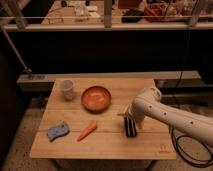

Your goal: Place the eraser on the white sponge

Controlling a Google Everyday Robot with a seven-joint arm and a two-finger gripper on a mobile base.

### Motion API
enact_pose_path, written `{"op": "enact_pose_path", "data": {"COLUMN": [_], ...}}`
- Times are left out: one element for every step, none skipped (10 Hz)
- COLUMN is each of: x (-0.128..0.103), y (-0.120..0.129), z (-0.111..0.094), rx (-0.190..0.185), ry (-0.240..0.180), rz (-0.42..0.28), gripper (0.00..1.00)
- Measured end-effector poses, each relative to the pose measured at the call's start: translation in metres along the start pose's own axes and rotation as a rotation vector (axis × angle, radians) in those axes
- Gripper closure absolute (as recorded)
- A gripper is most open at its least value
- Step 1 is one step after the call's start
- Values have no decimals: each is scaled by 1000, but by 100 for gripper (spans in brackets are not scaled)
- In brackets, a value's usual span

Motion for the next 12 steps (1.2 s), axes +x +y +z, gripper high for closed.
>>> {"op": "enact_pose_path", "data": {"x": [-1, -2, -2, -2, -2, -3, -4, -5, -5, -6, -7, -7], "y": [0, -1, -3, -2, -1, -2, -3, -4, -4, -4, -3, -2], "z": [2, 4, 5, 7, 9, 10, 12, 13, 15, 17, 19, 20], "rx": [-6, -12, -13, -19, -23, -25, -28, -29, -31, -31, -31, -31], "ry": [-7, -14, -19, -28, -38, -46, -57, -66, -76, -88, -96, -105], "rz": [-18, -38, -49, -61, -75, -87, -105, -120, -131, -139, -143, -148], "gripper": [20, 20, 20, 20, 20, 20, 20, 20, 20, 20, 20, 20]}}
